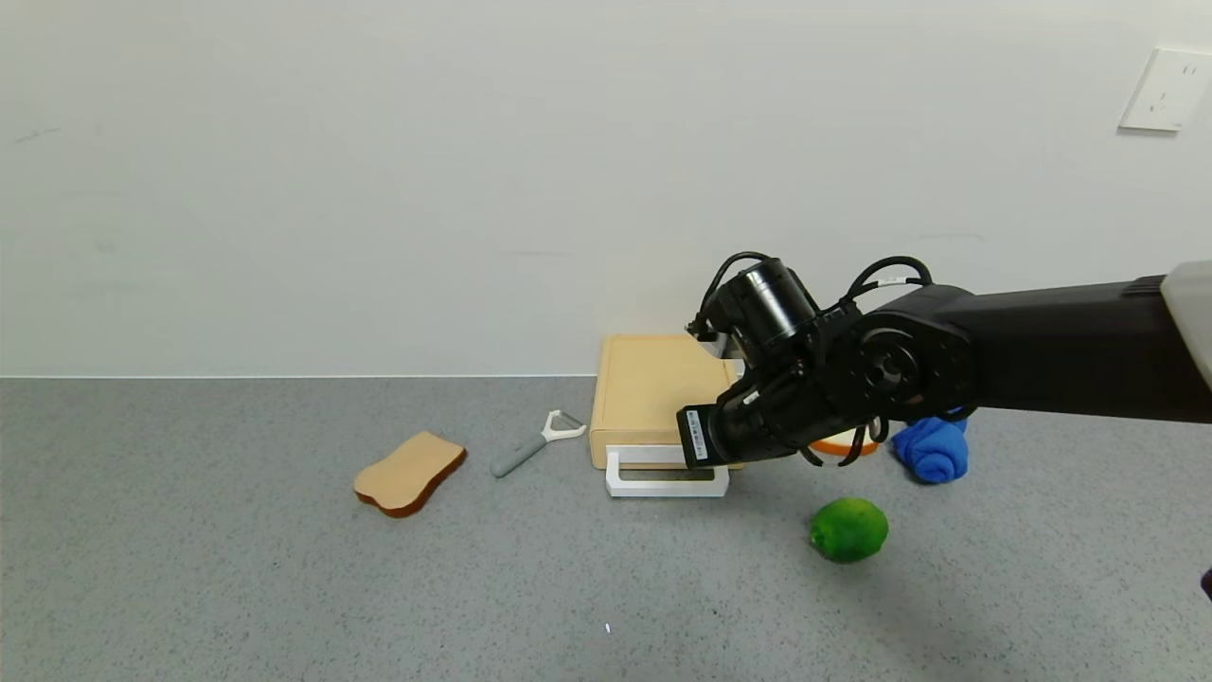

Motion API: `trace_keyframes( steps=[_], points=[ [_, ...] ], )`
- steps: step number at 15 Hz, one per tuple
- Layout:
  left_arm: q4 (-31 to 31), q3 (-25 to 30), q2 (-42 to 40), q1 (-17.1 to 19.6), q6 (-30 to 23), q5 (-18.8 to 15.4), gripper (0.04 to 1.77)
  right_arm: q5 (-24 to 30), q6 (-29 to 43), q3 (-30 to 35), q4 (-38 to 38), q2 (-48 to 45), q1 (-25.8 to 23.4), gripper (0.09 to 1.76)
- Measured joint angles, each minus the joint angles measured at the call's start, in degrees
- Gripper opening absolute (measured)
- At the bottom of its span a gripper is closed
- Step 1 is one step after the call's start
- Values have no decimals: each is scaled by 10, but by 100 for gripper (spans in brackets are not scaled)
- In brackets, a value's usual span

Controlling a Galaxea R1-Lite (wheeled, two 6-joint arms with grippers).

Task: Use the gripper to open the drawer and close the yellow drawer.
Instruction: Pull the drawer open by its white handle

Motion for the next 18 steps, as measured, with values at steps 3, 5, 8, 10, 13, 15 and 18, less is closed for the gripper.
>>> trace_keyframes(
  steps=[3, 5, 8, 10, 13, 15, 18],
  points=[
    [0, 0, 0, 0, 0, 0, 172, 26, 0, 1, 1, -2, -2, 11],
    [0, 0, 0, 0, 0, 0, 172, 43, 0, 2, 1, -5, -5, 11],
    [0, 0, 0, 0, 0, 0, 172, 45, 0, 3, 1, -6, -6, 11],
    [0, 0, 0, 0, 0, 0, 172, 50, -1, 3, 0, -5, -8, 11],
    [0, 0, 0, 0, 0, 0, 172, 83, -3, -7, -1, -1, -18, 11],
    [0, 0, 0, 0, 0, 0, 172, 86, -3, -28, -1, 12, -24, 11],
    [0, 0, 0, 0, 0, 0, 172, 87, -3, -76, 6, 46, -26, 11]
  ],
)
